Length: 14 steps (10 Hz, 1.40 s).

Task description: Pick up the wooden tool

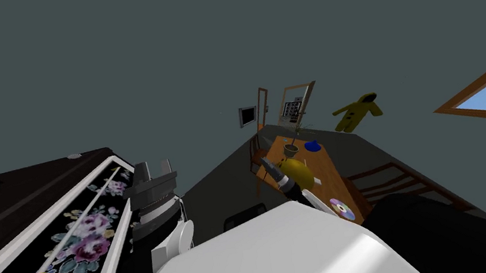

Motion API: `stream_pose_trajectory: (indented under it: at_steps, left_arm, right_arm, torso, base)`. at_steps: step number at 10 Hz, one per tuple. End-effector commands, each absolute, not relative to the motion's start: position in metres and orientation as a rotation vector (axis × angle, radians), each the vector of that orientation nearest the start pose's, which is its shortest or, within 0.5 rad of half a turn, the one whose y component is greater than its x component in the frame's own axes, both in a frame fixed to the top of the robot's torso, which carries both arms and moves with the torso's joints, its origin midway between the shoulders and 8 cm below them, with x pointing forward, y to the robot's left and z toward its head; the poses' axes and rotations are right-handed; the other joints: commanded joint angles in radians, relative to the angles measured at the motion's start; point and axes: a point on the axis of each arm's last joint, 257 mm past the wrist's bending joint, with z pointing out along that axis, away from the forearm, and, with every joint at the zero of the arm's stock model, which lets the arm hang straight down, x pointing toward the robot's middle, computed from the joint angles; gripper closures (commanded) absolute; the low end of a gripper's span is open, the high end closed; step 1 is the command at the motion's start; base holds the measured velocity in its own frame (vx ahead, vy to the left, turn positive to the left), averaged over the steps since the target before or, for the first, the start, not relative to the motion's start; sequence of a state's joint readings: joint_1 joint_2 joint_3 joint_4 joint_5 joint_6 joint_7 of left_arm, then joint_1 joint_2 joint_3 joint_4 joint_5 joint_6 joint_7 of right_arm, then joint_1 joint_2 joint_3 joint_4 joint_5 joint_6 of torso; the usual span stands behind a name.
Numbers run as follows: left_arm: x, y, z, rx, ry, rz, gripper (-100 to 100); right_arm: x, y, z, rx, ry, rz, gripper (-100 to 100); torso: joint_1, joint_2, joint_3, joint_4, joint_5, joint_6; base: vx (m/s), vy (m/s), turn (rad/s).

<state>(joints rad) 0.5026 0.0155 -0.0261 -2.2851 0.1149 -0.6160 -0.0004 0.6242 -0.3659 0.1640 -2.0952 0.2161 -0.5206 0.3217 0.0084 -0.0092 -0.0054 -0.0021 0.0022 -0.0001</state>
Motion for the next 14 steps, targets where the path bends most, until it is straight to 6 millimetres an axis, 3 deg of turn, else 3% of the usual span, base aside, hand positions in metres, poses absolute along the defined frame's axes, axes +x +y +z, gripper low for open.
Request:
stream_pose_trajectory:
  at_steps: [1,3,4,6,7,9,10,11,12,13,14]
  left_arm:
    - [0.321,0.282,0.046,-0.628,0.466,-1.420,0]
    - [0.321,0.282,0.046,-0.628,0.466,-1.420,0]
    - [0.321,0.282,0.046,-0.628,0.466,-1.420,0]
    - [0.321,0.282,0.046,-0.628,0.466,-1.420,0]
    - [0.321,0.282,0.046,-0.628,0.466,-1.420,0]
    - [0.321,0.282,0.046,-0.628,0.466,-1.420,0]
    - [0.321,0.282,0.046,-0.628,0.466,-1.420,0]
    - [0.321,0.282,0.046,-0.628,0.466,-1.420,0]
    - [0.321,0.282,0.046,-0.628,0.466,-1.420,0]
    - [0.321,0.282,0.046,-0.628,0.466,-1.420,0]
    - [0.321,0.282,0.046,-0.628,0.466,-1.420,0]
  right_arm:
    - [0.333,-0.191,-0.163,0.200,1.381,0.911,-100]
    - [0.315,-0.179,-0.217,0.107,1.533,0.854,-100]
    - [0.314,-0.179,-0.218,0.090,1.543,0.851,-100]
    - [0.288,-0.173,-0.273,-0.034,1.697,0.789,-100]
    - [0.286,-0.171,-0.275,-0.051,1.703,0.789,-100]
    - [0.252,-0.165,-0.326,-0.200,1.840,0.736,-100]
    - [0.249,-0.167,-0.330,-0.226,1.853,0.726,-100]
    - [0.228,-0.169,-0.355,-0.318,1.921,0.698,-100]
    - [0.228,-0.168,-0.356,-0.327,1.921,0.695,-100]
    - [0.205,-0.172,-0.380,-0.433,1.983,0.663,-100]
    - [0.205,-0.172,-0.380,-0.435,1.983,0.663,-100]
  torso:
    - [0.000,0.000,0.000,0.000,0.000,0.000]
    - [-0.001,0.000,0.000,0.000,0.000,0.000]
    - [0.002,-0.001,-0.001,0.000,0.000,0.000]
    - [-0.003,0.001,0.001,0.000,-0.001,0.000]
    - [-0.003,-0.001,0.000,0.000,-0.001,0.000]
    - [-0.004,0.002,0.001,0.000,-0.001,0.000]
    - [-0.003,0.000,0.000,0.000,-0.001,0.000]
    - [-0.004,0.001,0.000,0.000,-0.001,0.000]
    - [-0.004,0.001,0.000,0.000,-0.001,0.000]
    - [-0.006,0.002,0.001,0.000,-0.001,0.000]
    - [-0.006,0.003,0.002,0.001,-0.002,0.000]
  base:
    - [0.114,0.102,-0.012]
    - [0.150,0.142,-0.017]
    - [0.105,0.113,-0.018]
    - [0.131,0.089,0.001]
    - [0.122,0.059,-0.001]
    - [0.123,0.090,0.019]
    - [0.118,0.079,0.004]
    - [0.127,0.074,0.026]
    - [0.092,0.044,0.010]
    - [0.086,0.041,0.036]
    - [0.075,0.034,0.018]
